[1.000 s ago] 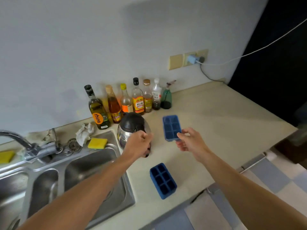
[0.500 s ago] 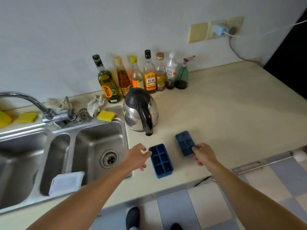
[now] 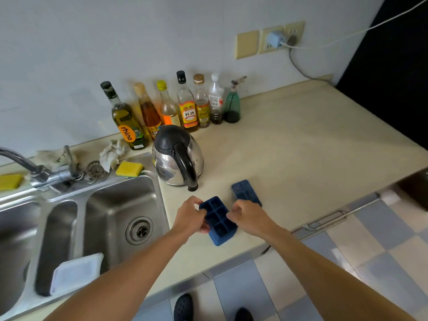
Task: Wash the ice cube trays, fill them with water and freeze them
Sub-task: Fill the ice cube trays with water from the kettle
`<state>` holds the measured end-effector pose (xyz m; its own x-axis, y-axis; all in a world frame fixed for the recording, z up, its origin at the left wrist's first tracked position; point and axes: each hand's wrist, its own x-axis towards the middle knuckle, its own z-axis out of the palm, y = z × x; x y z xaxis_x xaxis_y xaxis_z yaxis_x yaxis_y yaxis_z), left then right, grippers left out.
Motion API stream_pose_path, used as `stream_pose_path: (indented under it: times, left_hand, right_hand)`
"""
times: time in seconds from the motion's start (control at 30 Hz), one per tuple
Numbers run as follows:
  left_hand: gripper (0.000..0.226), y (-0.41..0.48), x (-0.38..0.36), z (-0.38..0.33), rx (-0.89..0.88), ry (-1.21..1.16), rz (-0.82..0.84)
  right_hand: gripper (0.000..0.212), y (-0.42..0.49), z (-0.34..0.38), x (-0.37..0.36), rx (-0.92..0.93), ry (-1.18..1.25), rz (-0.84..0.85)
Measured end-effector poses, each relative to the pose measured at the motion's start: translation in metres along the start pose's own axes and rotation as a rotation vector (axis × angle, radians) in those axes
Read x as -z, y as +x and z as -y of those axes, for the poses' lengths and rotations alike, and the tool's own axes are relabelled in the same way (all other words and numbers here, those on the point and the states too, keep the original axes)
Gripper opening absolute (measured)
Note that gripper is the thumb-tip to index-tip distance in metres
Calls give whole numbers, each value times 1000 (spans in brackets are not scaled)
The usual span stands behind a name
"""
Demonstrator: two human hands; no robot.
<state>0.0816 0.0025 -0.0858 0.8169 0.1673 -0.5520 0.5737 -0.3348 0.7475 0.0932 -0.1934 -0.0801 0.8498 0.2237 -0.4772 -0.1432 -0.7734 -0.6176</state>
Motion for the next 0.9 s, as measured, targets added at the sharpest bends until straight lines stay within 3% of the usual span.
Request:
stream_pose_path:
  times: [0.23,0.67,0.9]
  left_hand:
    - [21,-1,-3,3,-32,20,19]
    - [11,-10,12,3,-49,-28,118]
    - [11,-17,27,-1,-83,-70,81]
  right_hand:
    - [16,-13,8,-11,-67,93,-4]
    - [17,-19,20,-3,-89,69,-47]
    - [21,-19,45,7,-30,-14,-167]
